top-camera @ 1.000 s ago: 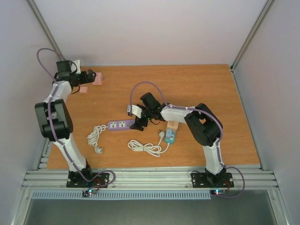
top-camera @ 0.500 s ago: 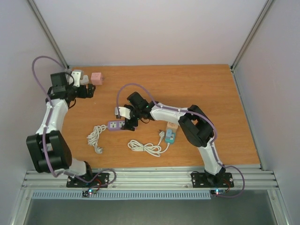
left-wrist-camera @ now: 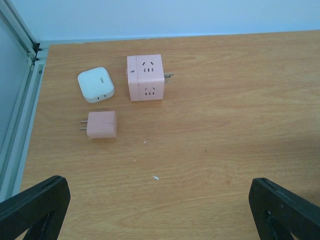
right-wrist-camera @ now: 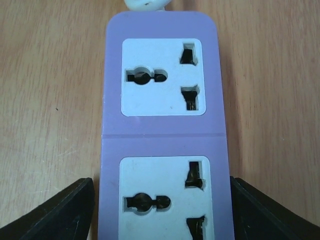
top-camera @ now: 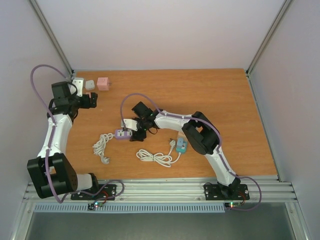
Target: Pull the plug off the socket
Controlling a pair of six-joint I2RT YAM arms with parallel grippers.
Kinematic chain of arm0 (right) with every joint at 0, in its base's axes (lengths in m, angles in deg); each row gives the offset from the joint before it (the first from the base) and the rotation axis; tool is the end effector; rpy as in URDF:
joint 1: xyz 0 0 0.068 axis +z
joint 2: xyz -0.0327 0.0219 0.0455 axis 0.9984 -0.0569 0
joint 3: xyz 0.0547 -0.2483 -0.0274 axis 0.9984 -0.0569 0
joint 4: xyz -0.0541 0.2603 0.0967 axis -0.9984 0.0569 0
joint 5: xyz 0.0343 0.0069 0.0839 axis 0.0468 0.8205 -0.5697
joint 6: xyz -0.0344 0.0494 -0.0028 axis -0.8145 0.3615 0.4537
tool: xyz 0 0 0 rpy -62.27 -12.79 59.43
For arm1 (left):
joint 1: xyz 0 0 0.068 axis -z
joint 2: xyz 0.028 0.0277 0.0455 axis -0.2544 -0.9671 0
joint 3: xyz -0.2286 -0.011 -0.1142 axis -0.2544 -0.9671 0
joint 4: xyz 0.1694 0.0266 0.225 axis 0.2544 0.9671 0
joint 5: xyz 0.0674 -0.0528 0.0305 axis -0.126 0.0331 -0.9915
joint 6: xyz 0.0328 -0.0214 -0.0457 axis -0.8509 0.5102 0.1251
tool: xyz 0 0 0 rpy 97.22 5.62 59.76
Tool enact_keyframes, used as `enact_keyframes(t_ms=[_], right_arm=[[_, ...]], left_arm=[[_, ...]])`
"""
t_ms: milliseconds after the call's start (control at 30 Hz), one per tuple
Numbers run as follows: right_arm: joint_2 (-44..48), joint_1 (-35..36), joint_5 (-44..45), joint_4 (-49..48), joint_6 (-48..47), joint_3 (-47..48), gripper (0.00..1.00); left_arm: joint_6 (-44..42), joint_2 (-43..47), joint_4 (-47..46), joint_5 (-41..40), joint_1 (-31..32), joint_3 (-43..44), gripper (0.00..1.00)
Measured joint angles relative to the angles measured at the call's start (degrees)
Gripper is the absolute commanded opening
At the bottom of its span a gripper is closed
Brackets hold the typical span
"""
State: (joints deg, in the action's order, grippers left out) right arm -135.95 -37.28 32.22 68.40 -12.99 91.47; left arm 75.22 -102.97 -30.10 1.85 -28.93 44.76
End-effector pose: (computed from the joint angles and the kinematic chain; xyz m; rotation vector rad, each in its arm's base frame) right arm 0.3041 0.3838 0.0956 -2.2014 1.1774 0.4183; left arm 0.3197 0.0667 0.2692 0.1182 2.1556 -0.0880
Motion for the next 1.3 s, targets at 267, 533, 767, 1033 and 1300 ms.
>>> enact_keyframes(t_ms=[267,533,767,1033,1300], right_arm=[[-0.1,-0.7,-1.2,2.6,1.0,2.4,0.44],[-0.2,-4.2,-3.2,4.8,1.0,2.5,0.34],[-0.2,-11.2,-4.5,5.6,1.0,2.6,0.33],[1.8,-21.9,-4.9,4.0,1.0,-0.9,0.33],[5.5,-34.9,-4.9,1.0,2.3,-7.2,0.33]], left_arm=[[0.0,0.0,-0.2,-0.6,-0.1,-0.6,1.0],[0.0,0.0,-0.3,-0.3,-0.1,-0.6,1.0],[0.0,0.0,-0.3,0.4,-0.1,-0.6,1.0],[-0.3,-0.2,-0.1,3.0,-0.1,-0.6,1.0],[-0.5,-0.2,0.1,4.7,-0.2,-0.6,1.0]])
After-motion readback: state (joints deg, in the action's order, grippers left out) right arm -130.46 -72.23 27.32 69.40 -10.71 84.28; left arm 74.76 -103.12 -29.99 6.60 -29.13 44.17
